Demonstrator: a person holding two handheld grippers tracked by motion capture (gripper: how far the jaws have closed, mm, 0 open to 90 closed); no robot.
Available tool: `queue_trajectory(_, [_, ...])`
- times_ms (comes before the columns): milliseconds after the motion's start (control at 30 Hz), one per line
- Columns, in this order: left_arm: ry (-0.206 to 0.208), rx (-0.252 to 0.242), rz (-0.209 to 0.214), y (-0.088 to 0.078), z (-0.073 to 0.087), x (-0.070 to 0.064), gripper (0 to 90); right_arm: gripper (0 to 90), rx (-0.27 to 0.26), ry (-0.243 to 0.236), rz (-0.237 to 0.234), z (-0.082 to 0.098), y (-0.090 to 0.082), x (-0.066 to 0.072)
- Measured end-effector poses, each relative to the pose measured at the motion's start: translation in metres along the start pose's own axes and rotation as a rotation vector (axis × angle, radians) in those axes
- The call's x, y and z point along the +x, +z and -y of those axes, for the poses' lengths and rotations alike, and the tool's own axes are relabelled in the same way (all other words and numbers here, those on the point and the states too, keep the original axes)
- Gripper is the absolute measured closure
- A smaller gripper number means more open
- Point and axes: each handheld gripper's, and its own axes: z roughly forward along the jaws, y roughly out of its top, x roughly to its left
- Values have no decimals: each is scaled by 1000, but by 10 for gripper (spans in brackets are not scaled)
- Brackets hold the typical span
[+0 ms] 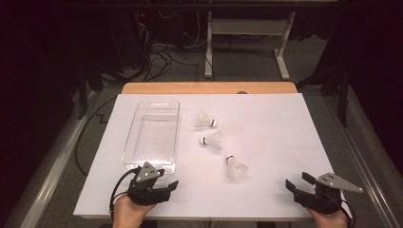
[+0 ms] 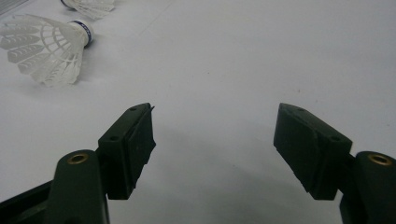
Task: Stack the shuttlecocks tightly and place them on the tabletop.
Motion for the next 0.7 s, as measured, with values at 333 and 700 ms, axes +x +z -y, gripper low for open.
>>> queue_trajectory(333, [-12, -4, -30, -6, 8, 9, 365, 293, 2, 7, 0, 0, 0, 0])
queue_trajectory(700, [-16, -36, -47, -15, 19, 15, 357, 293, 0, 11, -1, 0, 0, -1])
